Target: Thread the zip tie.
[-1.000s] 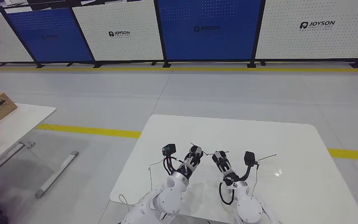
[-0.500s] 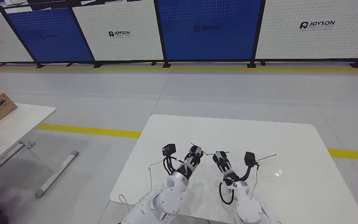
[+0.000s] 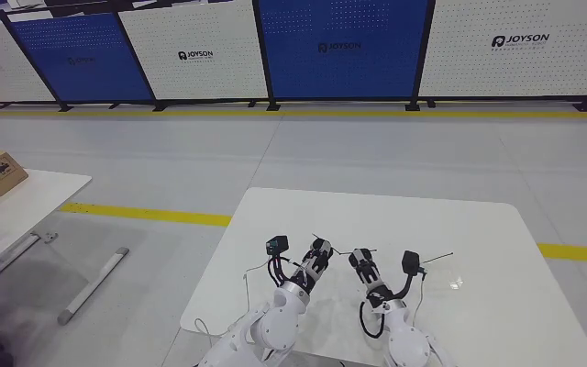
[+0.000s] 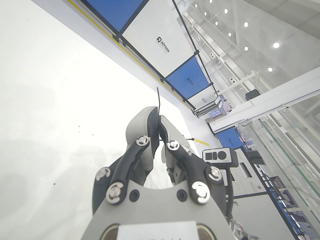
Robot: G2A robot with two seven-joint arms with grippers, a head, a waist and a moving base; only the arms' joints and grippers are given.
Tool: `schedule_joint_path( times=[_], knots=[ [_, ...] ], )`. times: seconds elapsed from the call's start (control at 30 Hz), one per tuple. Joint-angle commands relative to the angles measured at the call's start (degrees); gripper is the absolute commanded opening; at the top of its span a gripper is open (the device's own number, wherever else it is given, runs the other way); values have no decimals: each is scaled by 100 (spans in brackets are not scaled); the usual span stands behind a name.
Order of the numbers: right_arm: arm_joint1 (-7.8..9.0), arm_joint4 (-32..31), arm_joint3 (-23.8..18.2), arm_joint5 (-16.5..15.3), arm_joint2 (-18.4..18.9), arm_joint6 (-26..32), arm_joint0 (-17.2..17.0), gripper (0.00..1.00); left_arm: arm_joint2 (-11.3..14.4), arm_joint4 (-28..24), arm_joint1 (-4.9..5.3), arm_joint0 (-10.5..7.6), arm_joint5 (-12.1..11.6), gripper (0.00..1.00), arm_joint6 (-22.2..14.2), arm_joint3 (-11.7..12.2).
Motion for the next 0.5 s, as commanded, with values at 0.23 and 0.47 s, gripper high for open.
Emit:
schedule_joint_path(
  times=[0.23, 0.47],
  knots=[
    [-5, 106, -36, -69, 132, 133, -68, 0, 0, 0, 0, 0, 0, 0, 0, 0],
    [-16, 93, -78, -37, 177, 191, -87, 0, 0, 0, 0, 0, 0, 0, 0, 0]
  ],
)
